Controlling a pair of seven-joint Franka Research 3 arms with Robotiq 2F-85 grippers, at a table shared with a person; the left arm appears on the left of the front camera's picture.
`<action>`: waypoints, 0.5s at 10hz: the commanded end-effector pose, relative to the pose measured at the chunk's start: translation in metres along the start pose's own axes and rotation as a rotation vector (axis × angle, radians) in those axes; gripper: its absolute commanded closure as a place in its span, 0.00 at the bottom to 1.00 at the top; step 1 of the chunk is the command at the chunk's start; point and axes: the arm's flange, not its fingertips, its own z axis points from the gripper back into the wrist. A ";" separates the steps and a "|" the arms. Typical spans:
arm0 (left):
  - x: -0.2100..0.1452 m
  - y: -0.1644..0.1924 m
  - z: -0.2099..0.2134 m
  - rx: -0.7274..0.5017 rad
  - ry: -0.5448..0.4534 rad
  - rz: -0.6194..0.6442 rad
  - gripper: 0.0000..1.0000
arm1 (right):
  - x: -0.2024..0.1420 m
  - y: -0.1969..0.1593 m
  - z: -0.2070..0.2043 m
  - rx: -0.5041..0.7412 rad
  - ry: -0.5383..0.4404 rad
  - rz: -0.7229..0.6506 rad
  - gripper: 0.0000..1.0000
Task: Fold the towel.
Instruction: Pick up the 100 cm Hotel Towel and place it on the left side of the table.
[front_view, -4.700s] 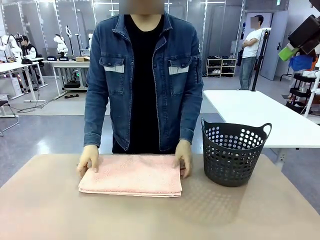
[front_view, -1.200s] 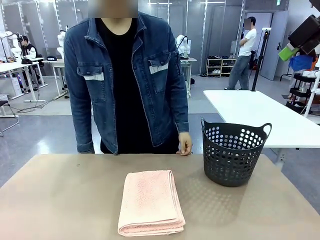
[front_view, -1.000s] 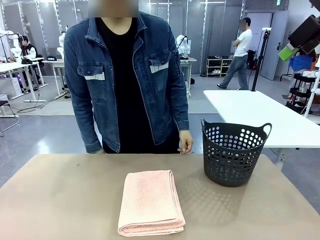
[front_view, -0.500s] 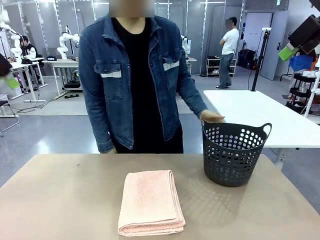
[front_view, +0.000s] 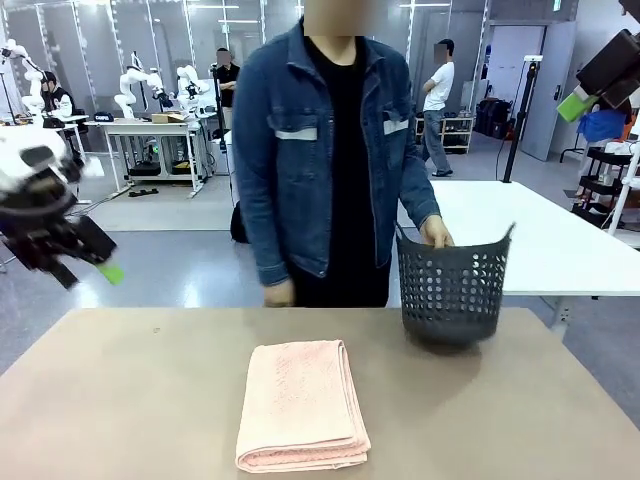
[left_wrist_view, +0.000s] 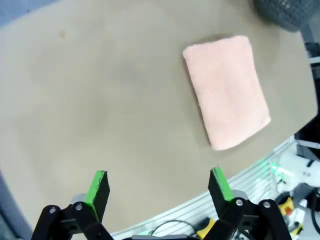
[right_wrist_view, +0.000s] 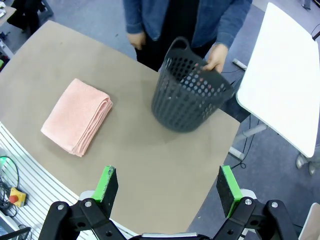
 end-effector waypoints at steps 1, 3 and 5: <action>-0.003 0.002 -0.040 -0.084 -0.048 0.082 0.00 | -0.001 0.000 0.000 -0.003 0.000 -0.008 0.00; -0.014 0.005 -0.097 -0.129 -0.042 0.144 0.00 | -0.001 0.000 0.000 -0.003 0.000 -0.008 0.00; -0.023 -0.002 -0.128 -0.223 -0.083 0.186 0.00 | -0.001 0.000 0.000 -0.003 0.000 -0.008 0.00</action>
